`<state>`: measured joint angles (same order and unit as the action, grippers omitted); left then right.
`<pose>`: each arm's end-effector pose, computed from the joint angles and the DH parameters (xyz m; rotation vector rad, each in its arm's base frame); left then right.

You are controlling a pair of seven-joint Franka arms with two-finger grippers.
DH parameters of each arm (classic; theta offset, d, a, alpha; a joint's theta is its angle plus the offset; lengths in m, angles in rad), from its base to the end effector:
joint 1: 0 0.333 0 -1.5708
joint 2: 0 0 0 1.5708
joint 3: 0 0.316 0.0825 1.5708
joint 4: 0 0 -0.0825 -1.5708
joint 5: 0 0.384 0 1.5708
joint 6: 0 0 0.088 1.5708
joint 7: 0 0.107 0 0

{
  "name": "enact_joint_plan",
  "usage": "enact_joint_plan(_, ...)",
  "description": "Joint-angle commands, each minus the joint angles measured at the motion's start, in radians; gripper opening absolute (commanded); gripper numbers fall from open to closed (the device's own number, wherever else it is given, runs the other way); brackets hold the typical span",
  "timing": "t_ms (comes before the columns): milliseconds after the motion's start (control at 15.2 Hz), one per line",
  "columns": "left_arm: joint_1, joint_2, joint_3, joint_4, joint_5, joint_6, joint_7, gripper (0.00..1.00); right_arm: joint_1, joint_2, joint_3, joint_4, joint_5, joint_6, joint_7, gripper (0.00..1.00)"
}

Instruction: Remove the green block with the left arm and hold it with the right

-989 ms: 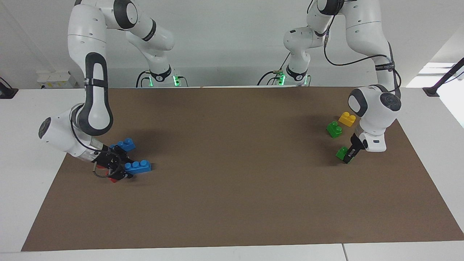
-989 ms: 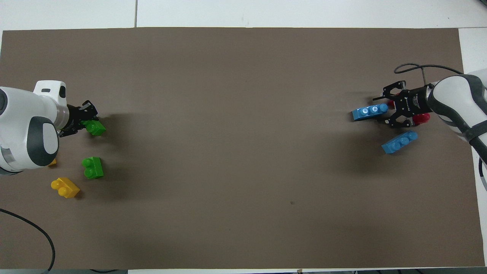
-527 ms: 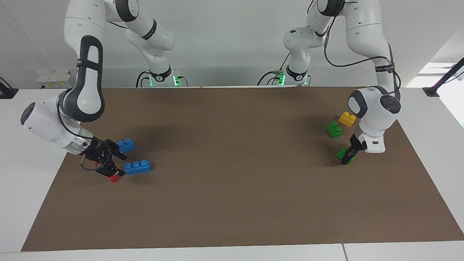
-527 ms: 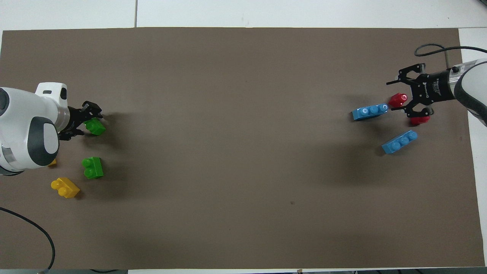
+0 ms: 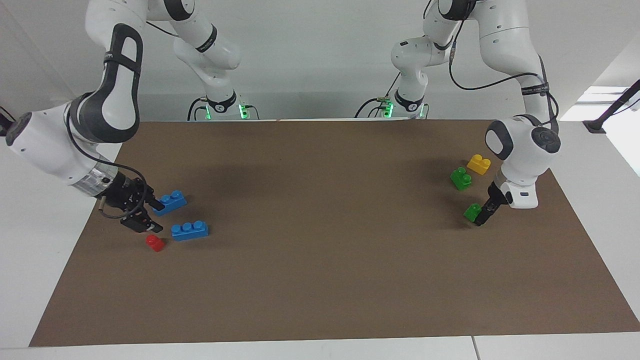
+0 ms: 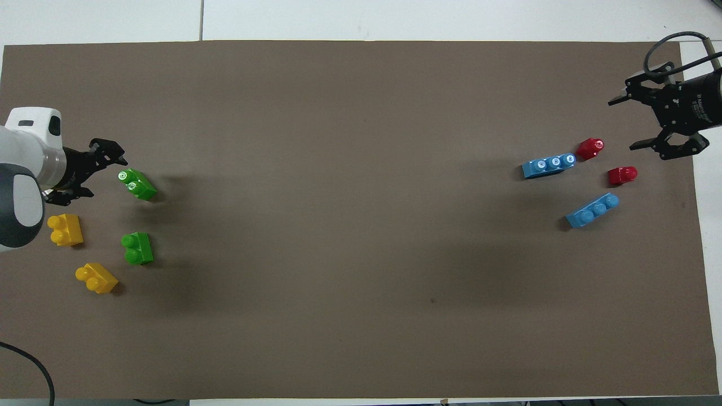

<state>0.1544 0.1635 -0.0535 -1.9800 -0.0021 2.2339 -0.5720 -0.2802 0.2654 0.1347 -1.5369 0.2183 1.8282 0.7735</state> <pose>0.5944 0.0611 0.3941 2.9321 1.0293 0.1333 0.6404 -0.0854 0.5077 -2.5583 1.3597 0.0727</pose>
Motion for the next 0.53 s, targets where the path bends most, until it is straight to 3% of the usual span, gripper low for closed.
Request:
enact_joint_plan(0,-0.006,-0.062,-0.002,0.042,0.016,-0.101,0.007,1.00,0.038,-0.044,0.003,0.038,-0.088,-0.046,-0.155,0.92)
enact_joint_plan(198,-0.032,-0.062,-0.015,0.150,0.027,-0.206,0.070,1.00,0.070,-0.104,0.003,0.038,-0.155,-0.099,-0.349,0.99)
enact_joint_plan(462,-0.042,-0.087,-0.020,0.265,0.047,-0.373,0.335,1.00,0.101,-0.172,0.005,0.035,-0.209,-0.184,-0.555,1.00)
